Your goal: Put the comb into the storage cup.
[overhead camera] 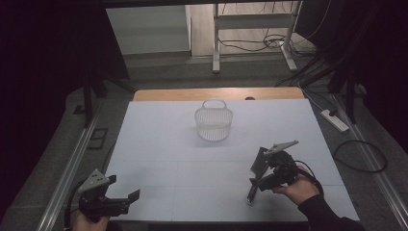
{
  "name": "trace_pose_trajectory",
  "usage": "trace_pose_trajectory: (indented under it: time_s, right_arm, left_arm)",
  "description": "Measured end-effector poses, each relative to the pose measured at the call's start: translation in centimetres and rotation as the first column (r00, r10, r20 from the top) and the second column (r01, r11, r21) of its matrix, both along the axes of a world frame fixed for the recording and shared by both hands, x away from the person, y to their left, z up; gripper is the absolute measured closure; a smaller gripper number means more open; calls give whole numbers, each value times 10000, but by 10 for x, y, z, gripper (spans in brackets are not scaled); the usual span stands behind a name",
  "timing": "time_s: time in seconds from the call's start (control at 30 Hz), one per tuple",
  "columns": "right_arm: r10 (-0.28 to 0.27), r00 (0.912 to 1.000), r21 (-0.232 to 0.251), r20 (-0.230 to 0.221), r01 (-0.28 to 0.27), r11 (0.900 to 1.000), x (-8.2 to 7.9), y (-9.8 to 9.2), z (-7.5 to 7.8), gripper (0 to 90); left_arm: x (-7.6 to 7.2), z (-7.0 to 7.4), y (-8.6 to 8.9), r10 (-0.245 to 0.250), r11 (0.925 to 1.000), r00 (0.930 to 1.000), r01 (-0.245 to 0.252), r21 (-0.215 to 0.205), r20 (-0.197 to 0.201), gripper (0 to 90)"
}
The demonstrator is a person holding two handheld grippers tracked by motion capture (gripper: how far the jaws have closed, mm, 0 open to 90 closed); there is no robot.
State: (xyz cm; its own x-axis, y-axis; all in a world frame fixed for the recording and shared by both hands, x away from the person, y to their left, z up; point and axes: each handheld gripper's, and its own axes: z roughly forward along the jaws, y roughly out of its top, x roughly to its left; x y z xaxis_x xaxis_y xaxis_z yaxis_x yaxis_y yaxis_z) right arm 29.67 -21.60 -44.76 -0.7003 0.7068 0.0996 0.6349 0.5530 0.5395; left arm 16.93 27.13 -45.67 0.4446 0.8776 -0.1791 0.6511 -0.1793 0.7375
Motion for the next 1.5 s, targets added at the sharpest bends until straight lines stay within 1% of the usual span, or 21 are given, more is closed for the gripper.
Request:
trace_pose_trajectory:
  time_s: [0.23, 0.63, 0.83, 0.9, 0.97, 1.07, 1.13, 1.17, 1.2, 1.27, 1.33, 1.37, 1.5]
  right_arm:
    - [242, 9996, -204, -166, -246, 9995, 4, 11, -2, 0]
    - [712, 9969, -528, -320, -728, 9959, 8, 31, -7, 0]
    - [827, 9962, -569, -270, -841, 9948, 11, 36, -8, 79]
    - [830, 9962, -546, -257, -843, 9949, 11, 36, -7, 143]
    - [842, 9962, -423, -202, -849, 9955, 12, 35, -7, 244]
    - [1026, 9945, -245, -218, -1031, 9944, 14, 33, -6, 446]
    - [1210, 9921, -126, -346, -1214, 9925, 15, 31, -6, 583]
    - [1327, 9903, -112, -422, -1333, 9910, 16, 31, -7, 669]
    - [1327, 9903, -112, -422, -1333, 9910, 16, 31, -7, 669]
    - [1488, 9875, -111, -526, -1496, 9887, 16, 31, -7, 759]
    - [1667, 9847, -72, -501, -1673, 9859, 16, 32, -8, 867]
    - [1755, 9833, -85, -482, -1761, 9843, 16, 32, -8, 892]
    - [1940, 9806, -245, -269, -1946, 9806, 16, 33, -9, 892]
  left_arm:
    - [0, 0, 0, -5, 10000, 10000, 5, 1, -13, 0]
    - [0, 0, 0, -7, 10000, 10000, 7, -3, -20, 0]
    - [0, 0, 0, -21, 10000, 10000, 21, -3, -19, 0]
    - [1, 0, 0, -20, 10000, 10000, 20, -10, -15, 0]
    - [1, 0, 0, -24, 10000, 10000, 24, -16, -15, 0]
    - [1, 0, 0, -33, 10000, 10000, 33, -8, -14, 0]
    - [1, 0, 0, -36, 10000, 10000, 36, -3, -14, 0]
    - [1, 0, 0, -43, 10000, 10000, 43, -3, -16, 0]
    - [1, 0, 0, -41, 10000, 10000, 41, -3, -15, 0]
    - [1, 0, 0, -45, 10000, 10000, 45, -4, -13, 0]
    - [1, 0, 0, -50, 10000, 10000, 50, -9, -8, 0]
    - [1, 0, 0, -51, 10000, 10000, 51, -13, -9, 0]
    - [1, 0, 0, -49, 10000, 10000, 49, -20, -2, 0]
